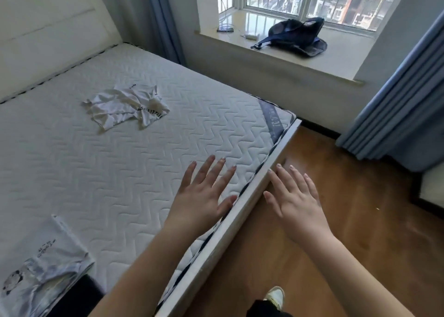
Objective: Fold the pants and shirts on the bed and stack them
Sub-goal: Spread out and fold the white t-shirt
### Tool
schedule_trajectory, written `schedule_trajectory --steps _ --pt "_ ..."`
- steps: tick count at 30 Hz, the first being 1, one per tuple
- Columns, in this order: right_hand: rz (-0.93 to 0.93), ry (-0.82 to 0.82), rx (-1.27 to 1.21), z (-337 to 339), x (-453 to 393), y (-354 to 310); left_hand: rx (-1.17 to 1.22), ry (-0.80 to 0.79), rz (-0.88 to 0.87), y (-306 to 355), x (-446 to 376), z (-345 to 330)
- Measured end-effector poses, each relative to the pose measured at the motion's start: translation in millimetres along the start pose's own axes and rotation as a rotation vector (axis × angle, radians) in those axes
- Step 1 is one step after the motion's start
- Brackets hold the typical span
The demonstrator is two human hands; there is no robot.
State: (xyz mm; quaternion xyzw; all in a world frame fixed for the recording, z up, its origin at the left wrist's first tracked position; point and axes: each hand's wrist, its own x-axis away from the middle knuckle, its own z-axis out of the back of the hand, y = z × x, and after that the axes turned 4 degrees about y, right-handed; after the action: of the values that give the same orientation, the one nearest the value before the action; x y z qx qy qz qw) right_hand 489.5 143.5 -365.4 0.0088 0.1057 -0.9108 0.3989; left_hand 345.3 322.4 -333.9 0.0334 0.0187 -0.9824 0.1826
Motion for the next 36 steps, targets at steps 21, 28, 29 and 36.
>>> schedule_trajectory --steps 21,28,29,36 --pt "-0.186 0.034 0.041 14 -174 210 0.025 0.031 -0.154 118 -289 -34" --pt "-0.276 0.056 0.067 22 -247 256 0.012 0.054 -0.254 119 -398 -39" --pt "-0.288 0.057 0.068 24 -254 261 0.014 0.051 -0.272 122 -412 -39" --pt "-0.31 0.054 0.071 29 -311 322 0.022 0.095 -0.315 160 -496 -42"
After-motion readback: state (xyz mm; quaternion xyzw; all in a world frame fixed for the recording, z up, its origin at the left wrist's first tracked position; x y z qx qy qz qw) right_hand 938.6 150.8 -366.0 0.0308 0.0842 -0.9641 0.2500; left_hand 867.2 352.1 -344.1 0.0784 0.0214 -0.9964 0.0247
